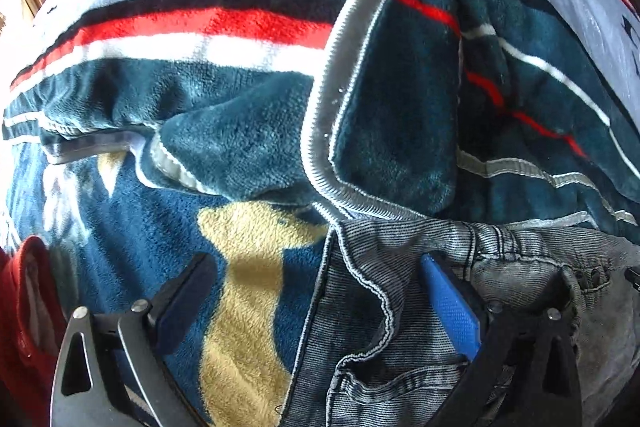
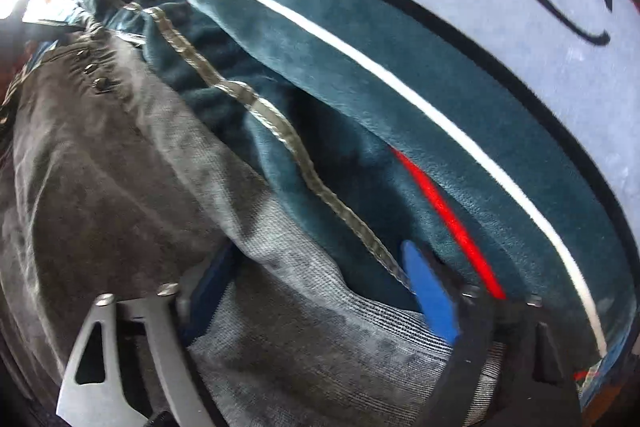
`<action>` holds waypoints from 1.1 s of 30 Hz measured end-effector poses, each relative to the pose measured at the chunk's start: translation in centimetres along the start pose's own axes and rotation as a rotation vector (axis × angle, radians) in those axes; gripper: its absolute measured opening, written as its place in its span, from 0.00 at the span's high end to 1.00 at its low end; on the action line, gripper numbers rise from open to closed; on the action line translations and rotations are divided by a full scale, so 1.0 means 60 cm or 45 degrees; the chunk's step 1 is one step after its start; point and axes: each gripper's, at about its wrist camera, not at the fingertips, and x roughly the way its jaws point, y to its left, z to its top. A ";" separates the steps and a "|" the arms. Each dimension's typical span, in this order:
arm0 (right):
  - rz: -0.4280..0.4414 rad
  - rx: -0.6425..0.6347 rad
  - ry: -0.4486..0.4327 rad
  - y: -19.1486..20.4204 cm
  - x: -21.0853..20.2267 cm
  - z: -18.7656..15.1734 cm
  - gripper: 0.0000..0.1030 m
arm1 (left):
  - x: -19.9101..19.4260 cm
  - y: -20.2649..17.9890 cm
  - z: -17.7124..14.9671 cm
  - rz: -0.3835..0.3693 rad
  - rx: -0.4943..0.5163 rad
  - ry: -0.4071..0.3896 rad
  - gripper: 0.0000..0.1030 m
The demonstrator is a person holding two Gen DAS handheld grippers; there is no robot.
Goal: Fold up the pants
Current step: 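Close both grippers on the jeans waistband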
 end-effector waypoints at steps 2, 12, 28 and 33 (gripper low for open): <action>-0.020 -0.033 -0.002 0.013 -0.007 0.004 0.55 | 0.000 0.005 0.000 -0.049 -0.006 0.007 0.18; -0.080 -0.065 -0.046 0.064 -0.046 0.006 0.88 | -0.045 -0.043 -0.001 -0.034 0.092 -0.070 0.75; -0.045 -0.025 -0.094 0.074 -0.180 -0.058 0.88 | -0.263 -0.017 -0.071 -0.168 0.077 -0.238 0.79; -0.024 0.009 -0.084 0.069 -0.166 -0.051 0.54 | -0.274 -0.021 -0.073 -0.179 0.055 -0.245 0.79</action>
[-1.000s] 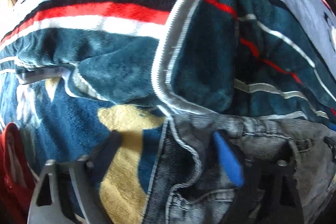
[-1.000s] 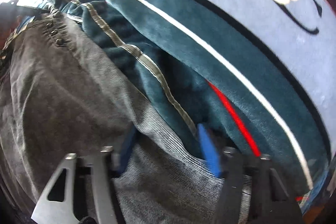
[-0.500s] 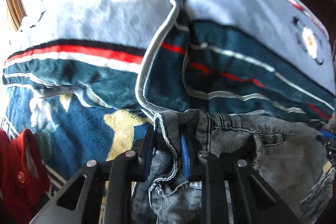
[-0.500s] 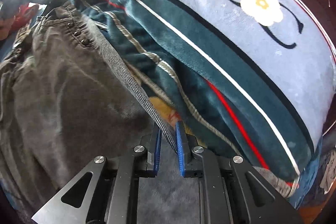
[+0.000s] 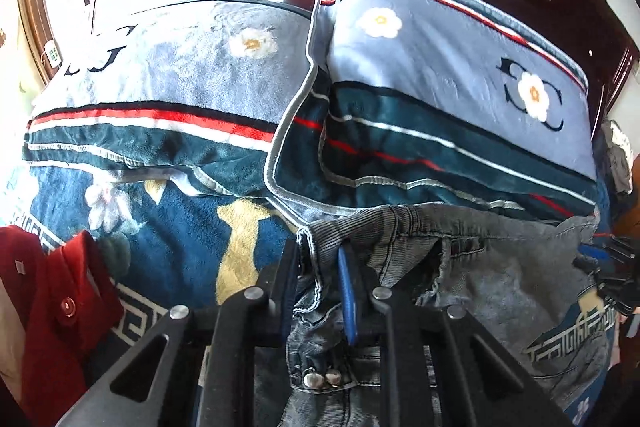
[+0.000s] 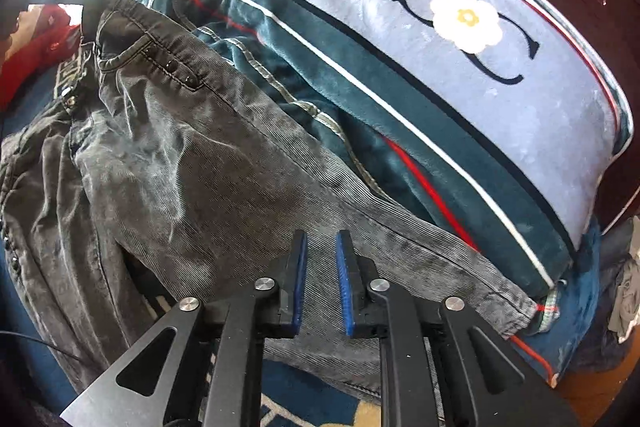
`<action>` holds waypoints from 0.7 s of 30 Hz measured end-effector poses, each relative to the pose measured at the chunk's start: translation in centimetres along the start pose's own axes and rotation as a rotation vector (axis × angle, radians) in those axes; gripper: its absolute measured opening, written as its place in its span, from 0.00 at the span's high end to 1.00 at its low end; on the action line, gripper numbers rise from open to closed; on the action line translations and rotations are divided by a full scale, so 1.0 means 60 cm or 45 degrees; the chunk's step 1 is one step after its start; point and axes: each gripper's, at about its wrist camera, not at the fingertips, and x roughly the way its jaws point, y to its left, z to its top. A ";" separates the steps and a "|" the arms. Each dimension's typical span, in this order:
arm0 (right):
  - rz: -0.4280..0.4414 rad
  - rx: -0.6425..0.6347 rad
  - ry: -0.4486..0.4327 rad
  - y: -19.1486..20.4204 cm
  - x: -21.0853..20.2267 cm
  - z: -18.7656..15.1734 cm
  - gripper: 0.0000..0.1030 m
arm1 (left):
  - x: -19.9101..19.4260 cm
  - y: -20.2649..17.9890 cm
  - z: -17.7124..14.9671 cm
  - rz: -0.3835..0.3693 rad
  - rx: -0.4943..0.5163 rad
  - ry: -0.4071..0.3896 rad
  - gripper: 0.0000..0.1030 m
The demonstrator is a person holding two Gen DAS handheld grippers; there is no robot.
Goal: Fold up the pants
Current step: 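Close both grippers on the jeans waistband, then lift the waistband with both grippers and fold it over toward the leg cuffs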
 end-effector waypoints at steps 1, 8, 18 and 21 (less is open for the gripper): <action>-0.007 0.006 -0.004 -0.004 0.000 -0.002 0.40 | 0.004 -0.001 -0.003 0.002 0.009 0.001 0.79; -0.085 -0.029 0.034 -0.035 0.080 0.030 0.26 | 0.080 0.010 0.000 0.024 0.015 0.068 0.79; -0.027 -0.111 0.177 -0.049 0.185 0.058 0.56 | 0.183 0.035 0.010 0.058 -0.005 0.171 0.79; -0.063 -0.155 0.138 -0.031 0.176 0.058 0.85 | 0.205 0.045 0.016 0.049 -0.037 0.214 0.59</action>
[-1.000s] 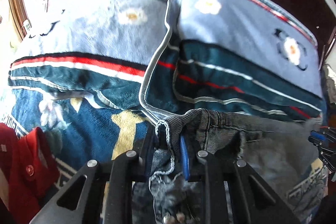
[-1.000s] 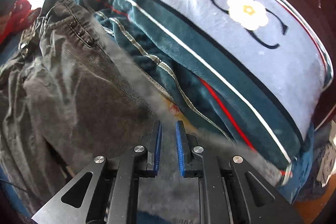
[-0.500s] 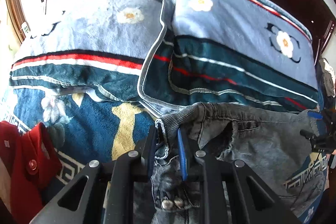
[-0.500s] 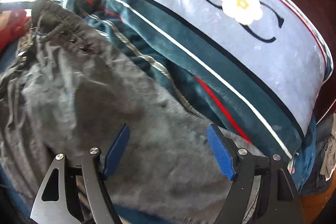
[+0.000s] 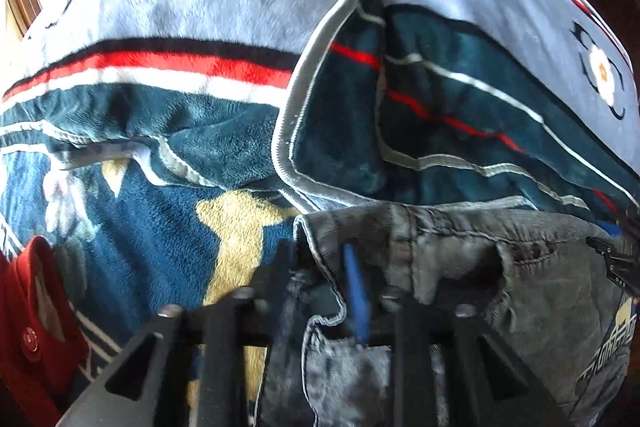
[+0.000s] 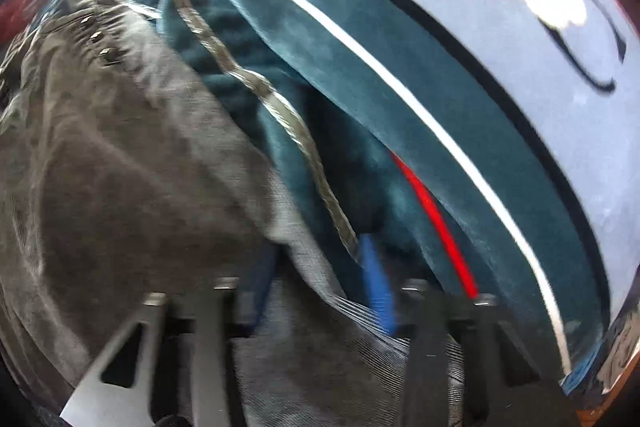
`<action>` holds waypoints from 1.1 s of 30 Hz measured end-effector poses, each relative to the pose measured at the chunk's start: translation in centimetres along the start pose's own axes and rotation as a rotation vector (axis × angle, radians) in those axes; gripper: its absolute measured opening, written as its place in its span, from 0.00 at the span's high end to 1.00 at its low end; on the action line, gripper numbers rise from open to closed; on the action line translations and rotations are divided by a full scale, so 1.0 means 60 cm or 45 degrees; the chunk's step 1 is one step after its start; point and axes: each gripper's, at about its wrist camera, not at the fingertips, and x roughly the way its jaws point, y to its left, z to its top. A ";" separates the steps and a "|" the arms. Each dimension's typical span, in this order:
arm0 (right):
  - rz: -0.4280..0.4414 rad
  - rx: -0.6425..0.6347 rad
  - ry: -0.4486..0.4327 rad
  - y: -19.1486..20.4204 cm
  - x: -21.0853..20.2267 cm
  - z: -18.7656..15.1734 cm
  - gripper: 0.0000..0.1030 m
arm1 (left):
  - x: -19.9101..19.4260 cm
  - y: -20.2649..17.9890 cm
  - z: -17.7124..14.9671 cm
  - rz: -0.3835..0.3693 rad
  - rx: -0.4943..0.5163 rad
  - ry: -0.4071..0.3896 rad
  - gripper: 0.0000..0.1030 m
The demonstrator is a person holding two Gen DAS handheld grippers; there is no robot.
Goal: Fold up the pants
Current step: 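Lift the waistband with both grippers and fold it over toward the leg cuffs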
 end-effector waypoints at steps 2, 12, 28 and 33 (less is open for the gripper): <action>-0.011 -0.010 -0.012 0.007 -0.009 0.003 0.88 | 0.014 0.006 0.010 -0.005 -0.041 0.027 0.40; -0.008 0.010 -0.073 0.029 -0.068 -0.028 0.91 | 0.024 0.006 0.026 -0.017 -0.140 0.039 0.87; 0.014 0.120 -0.195 0.052 -0.225 -0.105 0.91 | -0.189 0.038 -0.071 -0.220 -0.166 -0.151 0.90; 0.003 0.133 -0.205 0.081 -0.263 -0.132 0.91 | -0.224 0.035 -0.113 -0.205 -0.131 -0.152 0.90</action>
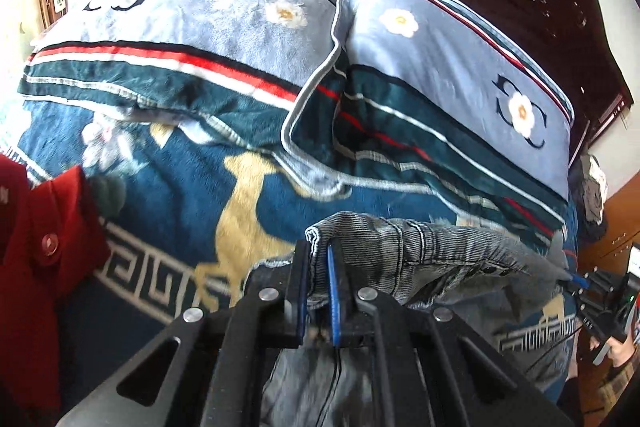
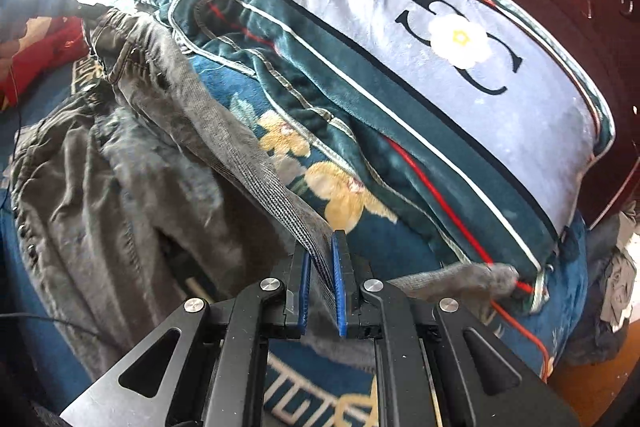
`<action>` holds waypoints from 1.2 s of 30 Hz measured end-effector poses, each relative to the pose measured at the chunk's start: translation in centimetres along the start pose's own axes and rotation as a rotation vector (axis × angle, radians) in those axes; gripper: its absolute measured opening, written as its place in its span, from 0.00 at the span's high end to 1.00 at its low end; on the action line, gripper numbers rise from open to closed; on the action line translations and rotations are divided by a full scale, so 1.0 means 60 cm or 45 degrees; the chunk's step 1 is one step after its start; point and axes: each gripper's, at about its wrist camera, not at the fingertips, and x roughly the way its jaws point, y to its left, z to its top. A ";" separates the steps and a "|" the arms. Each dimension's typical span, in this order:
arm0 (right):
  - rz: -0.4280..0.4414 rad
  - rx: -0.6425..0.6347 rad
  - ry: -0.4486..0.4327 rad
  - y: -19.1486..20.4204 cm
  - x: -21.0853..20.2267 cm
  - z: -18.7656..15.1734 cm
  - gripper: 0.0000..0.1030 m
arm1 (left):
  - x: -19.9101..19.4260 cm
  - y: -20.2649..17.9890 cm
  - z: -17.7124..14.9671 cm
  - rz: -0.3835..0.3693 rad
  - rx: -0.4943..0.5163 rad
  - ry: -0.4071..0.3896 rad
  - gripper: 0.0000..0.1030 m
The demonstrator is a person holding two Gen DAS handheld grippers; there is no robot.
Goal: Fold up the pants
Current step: 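Lift the waistband with both grippers and fold it over toward the leg cuffs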
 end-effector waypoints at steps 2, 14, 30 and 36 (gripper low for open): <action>-0.002 0.011 -0.007 0.006 -0.021 -0.014 0.91 | -0.015 -0.006 -0.015 0.011 0.027 -0.006 0.90; 0.008 0.064 -0.047 0.062 -0.116 -0.078 0.91 | -0.112 -0.021 -0.086 -0.009 0.120 -0.047 0.90; 0.100 0.122 -0.053 0.170 -0.158 -0.189 0.91 | -0.156 0.031 -0.211 0.016 0.119 -0.008 0.90; 0.146 0.177 -0.056 0.194 -0.154 -0.216 0.91 | -0.164 0.054 -0.251 0.012 0.076 -0.006 0.90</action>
